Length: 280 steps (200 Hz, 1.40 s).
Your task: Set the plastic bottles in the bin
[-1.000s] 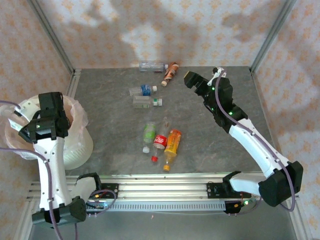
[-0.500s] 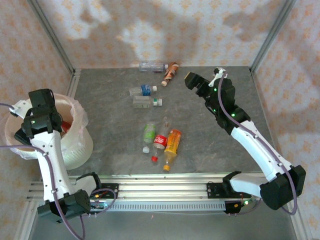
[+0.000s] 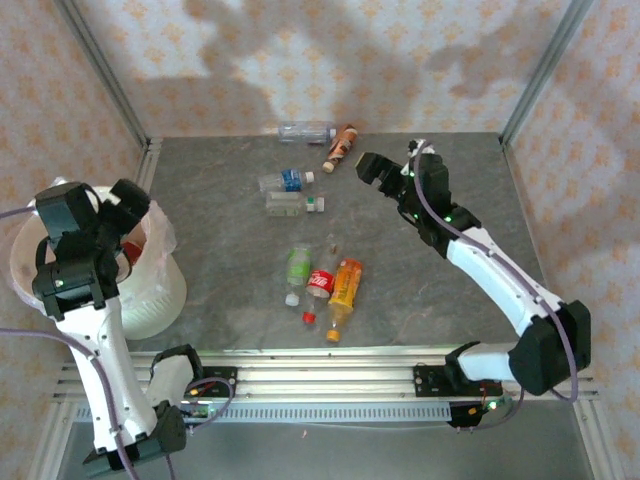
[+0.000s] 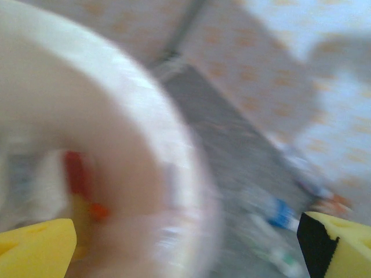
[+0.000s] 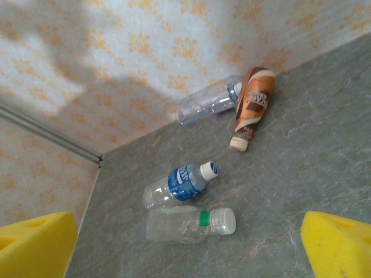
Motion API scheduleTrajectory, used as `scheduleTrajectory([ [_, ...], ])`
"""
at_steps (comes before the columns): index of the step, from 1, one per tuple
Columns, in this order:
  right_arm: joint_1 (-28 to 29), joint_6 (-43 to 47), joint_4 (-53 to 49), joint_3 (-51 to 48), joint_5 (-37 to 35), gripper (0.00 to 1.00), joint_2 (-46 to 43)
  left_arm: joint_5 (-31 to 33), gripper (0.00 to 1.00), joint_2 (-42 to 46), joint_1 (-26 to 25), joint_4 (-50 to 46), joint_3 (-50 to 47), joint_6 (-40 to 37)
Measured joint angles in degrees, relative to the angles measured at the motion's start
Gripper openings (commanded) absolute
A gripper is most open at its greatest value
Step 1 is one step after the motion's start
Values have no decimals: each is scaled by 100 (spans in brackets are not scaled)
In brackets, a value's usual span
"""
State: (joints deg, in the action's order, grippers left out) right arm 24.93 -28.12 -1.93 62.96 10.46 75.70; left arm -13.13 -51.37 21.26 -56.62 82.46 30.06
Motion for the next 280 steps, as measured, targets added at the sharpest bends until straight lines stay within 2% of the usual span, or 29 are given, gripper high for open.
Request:
scheduleTrajectory([
  [35,0,44,-190,262,358,99,702,-1040,100,98,-702,730,-68,212],
  [48,4,391,-195,389,632,100,1003,-1421,100,96,-920,1062,-175,339],
  [66,4,1139,-313,603,1082,99,1392,-1700,100,44,-1486,1480,-348,468],
  [81,4,1954,-730,1034,1447,100,1788,-1729,100,-55,-1985,1711,-455,507],
  [83,4,2070,-791,1095,1502,100,1814,-1753,100,-98,-2168,1799,-501,509],
  [110,9,3552,-1980,2667,1993,98,2920,-1585,100,-496,-3272,2404,-861,645],
  [142,15,5051,-3106,4177,2236,94,4089,-1209,100,-1207,-3934,2796,-1145,839],
  [167,13,6113,-3847,5108,2286,91,4909,-688,100,-1681,-4229,2802,-1132,922],
  [195,26,6896,-4618,6347,2422,80,5897,42,100,-1886,-4293,2586,-1121,1054],
  [223,101,7267,-5117,7624,2347,81,6767,706,100,-1891,-4291,2234,-1115,1213],
  [280,374,7740,-5292,7766,2074,76,7191,1165,100,-1803,-4293,1941,-1130,1364],
])
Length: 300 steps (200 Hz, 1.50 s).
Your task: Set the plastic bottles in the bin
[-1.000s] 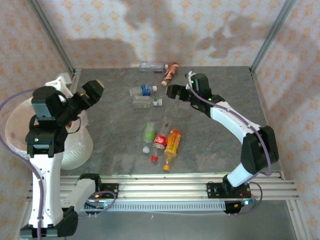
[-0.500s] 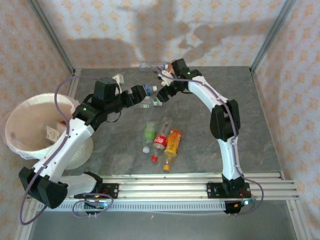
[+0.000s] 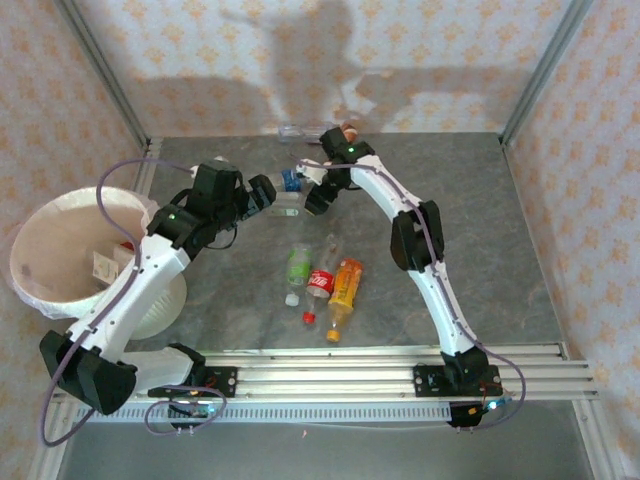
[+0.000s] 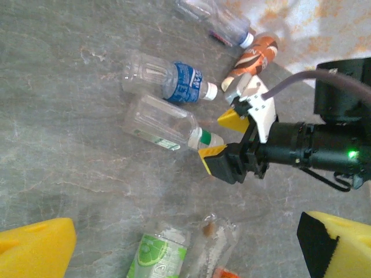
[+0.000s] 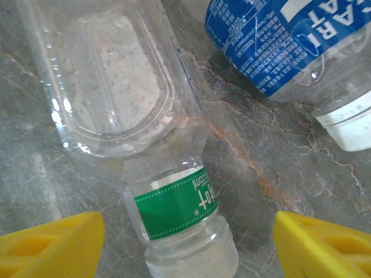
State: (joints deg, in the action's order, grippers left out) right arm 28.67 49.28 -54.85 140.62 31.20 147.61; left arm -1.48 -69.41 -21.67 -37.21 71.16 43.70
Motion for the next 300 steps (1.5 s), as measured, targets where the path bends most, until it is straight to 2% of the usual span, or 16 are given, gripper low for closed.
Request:
scheduleTrajectory([
  [31,151,295,35,9,-428,70,92,111,100,223,2,-125,-9,48],
  [90,232,546,76,249,-699,62,472,313,100,295,0,-501,-9,105],
  [125,249,557,105,315,-723,38,472,367,100,291,0,-632,-13,151],
  [146,254,527,227,76,-726,29,365,365,100,251,2,-629,-24,151],
  [176,254,409,931,-1650,-789,25,-603,313,100,44,0,-623,-24,144],
  [197,256,118,1832,-3394,-872,21,-1749,280,100,-68,0,-588,-24,140],
  [216,256,-269,2505,-4463,-911,20,-2697,221,100,-57,2,-437,-66,136],
  [259,254,-1405,3519,-5737,-964,20,-4356,-544,100,79,0,800,-675,280],
  [300,256,-2267,3783,-6645,-730,21,-5501,-1401,100,2,-9,2323,-1141,560],
])
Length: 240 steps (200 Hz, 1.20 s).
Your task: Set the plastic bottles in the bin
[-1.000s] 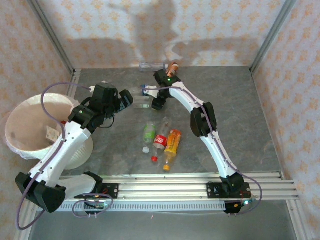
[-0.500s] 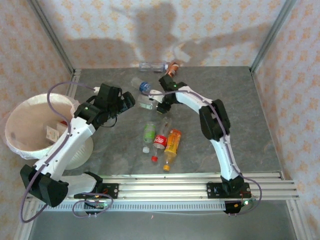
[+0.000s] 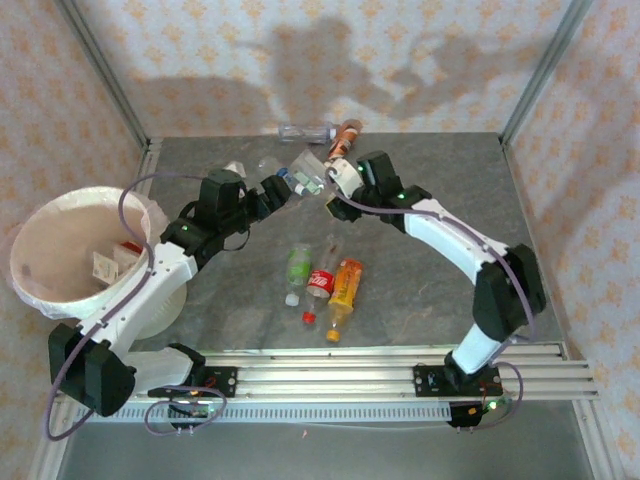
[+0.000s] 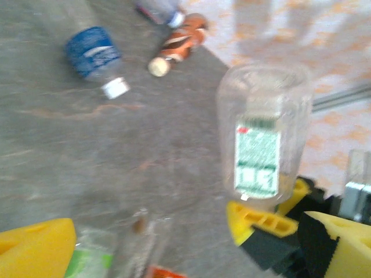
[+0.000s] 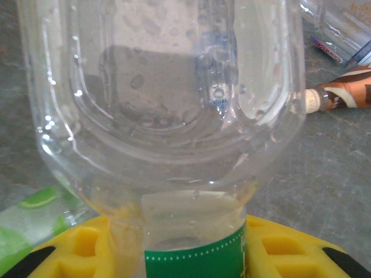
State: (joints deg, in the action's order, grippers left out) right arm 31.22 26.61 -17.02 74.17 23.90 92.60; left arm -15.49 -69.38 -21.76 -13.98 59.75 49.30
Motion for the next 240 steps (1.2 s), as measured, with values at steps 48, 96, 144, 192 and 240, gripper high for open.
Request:
scheduleTrajectory([
  [48,24,-621,31,-507,498,23,-560,-380,100,-326,-332,660,387,-236],
  [96,90,-802,39,-509,1005,24,-728,-398,100,-879,-433,739,667,-293],
  [144,505,-778,111,-573,1165,25,-739,-299,71,-1102,-487,658,804,-271],
  [192,501,-798,153,-546,1150,39,-708,-138,52,-1091,-487,649,809,-210],
  [240,555,-909,153,-459,1235,67,-629,26,52,-968,-514,476,809,-376],
])
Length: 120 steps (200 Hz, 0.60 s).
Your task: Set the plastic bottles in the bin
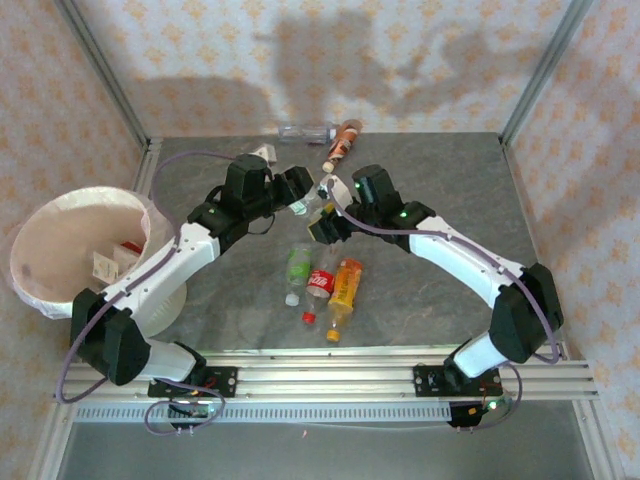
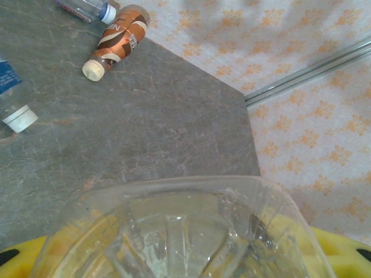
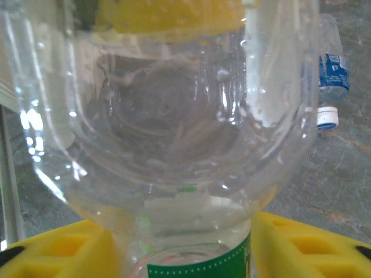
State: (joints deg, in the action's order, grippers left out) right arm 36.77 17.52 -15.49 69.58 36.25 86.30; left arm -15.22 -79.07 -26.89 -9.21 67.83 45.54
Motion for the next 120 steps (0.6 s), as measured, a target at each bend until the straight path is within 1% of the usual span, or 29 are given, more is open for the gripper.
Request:
scheduleTrajectory([
  [30,9,7,33,15,74,82,-26,184,52,157,-2,-125,0,-63],
  [33,9,11,9,28,90,88,-35,212,52,179,-2,-138,0,-63],
  [35,9,42,-13,42,98,96,-39,229,52,192,-2,-157,0,-63],
  [37,9,48,-20,48,103,100,-42,247,52,205,-2,-173,0,-63],
  [65,11,186,-197,168,52,99,-234,549,51,448,7,-501,0,-107],
  [84,11,216,-243,168,-186,99,-542,721,51,715,55,-697,7,-205],
  [120,11,-186,-4,164,-636,99,-1091,1178,51,1167,151,-1388,407,-538],
])
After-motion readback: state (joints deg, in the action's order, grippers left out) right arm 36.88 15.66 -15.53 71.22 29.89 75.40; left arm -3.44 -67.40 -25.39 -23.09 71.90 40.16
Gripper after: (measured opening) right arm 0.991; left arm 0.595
